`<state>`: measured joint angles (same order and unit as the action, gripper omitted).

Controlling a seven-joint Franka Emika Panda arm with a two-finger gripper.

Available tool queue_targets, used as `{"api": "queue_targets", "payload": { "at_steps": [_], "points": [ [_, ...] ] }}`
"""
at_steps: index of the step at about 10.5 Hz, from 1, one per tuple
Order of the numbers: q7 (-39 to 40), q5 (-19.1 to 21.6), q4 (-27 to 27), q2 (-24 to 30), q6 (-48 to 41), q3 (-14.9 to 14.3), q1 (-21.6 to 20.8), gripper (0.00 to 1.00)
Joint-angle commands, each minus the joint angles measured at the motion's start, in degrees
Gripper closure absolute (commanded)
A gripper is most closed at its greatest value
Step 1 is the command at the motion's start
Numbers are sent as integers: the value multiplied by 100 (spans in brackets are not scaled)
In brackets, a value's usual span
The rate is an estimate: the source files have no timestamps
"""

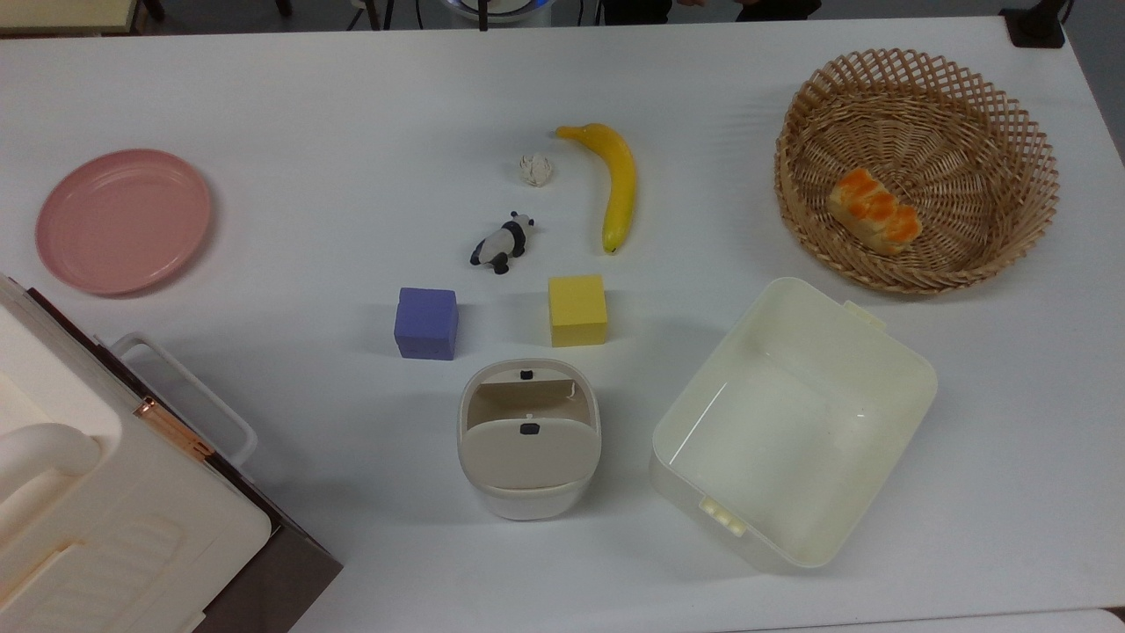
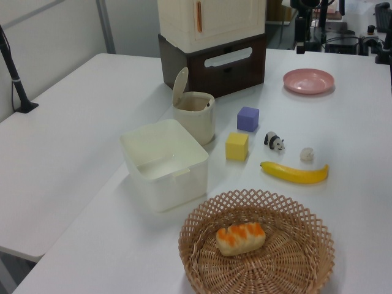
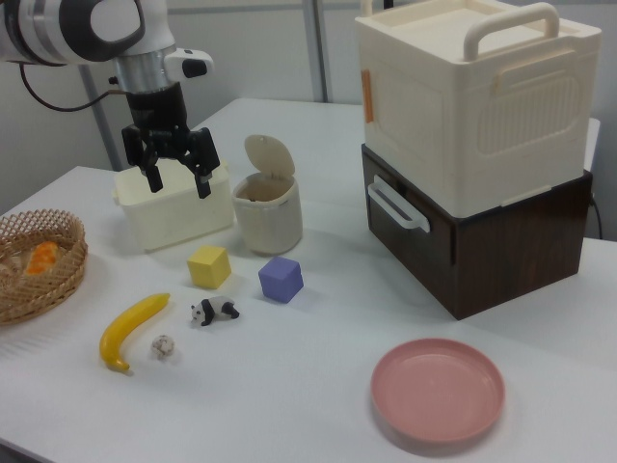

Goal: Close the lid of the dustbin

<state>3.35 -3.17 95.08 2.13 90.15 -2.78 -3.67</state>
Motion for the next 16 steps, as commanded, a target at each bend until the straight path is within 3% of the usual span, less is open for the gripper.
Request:
{"api": "queue_targets", "payload": {
  "at_steps": [1,14,16],
  "points": [
    [131,-105,20,50,-112,-3,85,0],
    [262,-87,-50,-55,-112,6,77,0],
    [456,-87,-50,-55,-112,6,77,34]
  ]
}}
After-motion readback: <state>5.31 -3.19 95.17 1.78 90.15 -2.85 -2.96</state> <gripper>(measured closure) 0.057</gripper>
